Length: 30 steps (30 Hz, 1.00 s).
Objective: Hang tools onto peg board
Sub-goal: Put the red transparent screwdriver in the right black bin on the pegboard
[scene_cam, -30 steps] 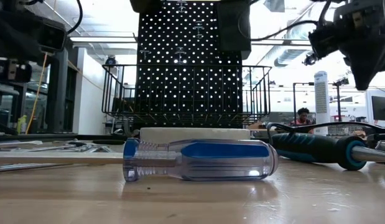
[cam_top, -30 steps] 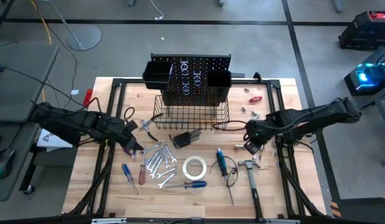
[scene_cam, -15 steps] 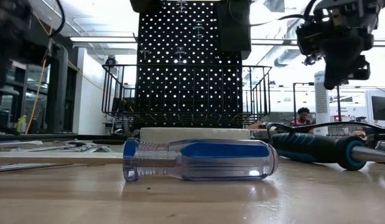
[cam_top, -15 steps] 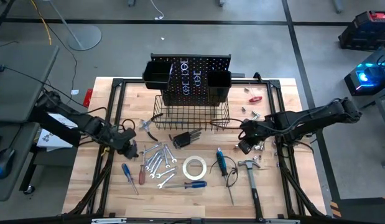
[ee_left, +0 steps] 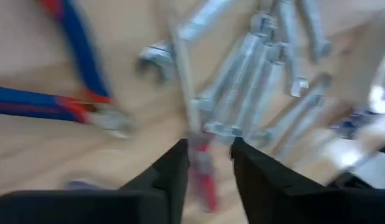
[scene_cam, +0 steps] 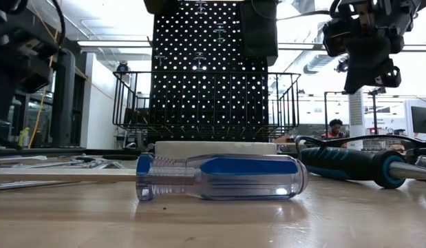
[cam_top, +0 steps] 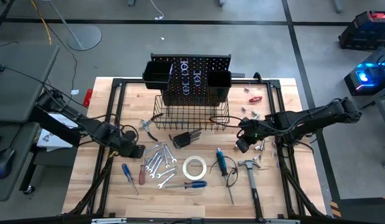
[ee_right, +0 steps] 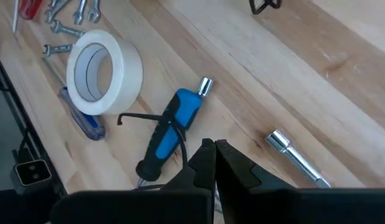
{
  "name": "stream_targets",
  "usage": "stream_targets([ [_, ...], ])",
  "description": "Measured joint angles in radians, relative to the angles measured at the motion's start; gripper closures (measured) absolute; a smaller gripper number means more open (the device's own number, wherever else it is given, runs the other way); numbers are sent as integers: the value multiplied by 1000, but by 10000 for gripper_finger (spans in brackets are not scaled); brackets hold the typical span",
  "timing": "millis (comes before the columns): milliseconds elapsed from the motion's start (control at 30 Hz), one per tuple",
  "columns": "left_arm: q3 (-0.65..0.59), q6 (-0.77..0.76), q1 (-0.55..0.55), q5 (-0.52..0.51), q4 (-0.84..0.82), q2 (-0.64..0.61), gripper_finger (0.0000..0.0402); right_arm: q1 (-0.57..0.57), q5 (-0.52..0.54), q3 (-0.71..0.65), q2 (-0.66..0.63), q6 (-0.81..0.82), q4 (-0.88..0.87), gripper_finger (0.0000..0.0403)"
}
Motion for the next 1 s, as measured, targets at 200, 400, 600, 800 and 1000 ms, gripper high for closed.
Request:
stream_targets([
  [200,0,-29,0,31,105,99,206,0,60,0,0,-8,0,402],
  [400,0,-165,0,76,98,224,183,0,102,0,0,-8,0,402],
  [600,0,-199,1,62,151,305,185,0,108,0,0,-22,-1,402],
  [800,4,-269,6,53,147,369,186,0,126,0,0,-35,-1,402],
  [1000,8,-275,23,58,145,421,211,0,157,0,0,-27,-1,402],
])
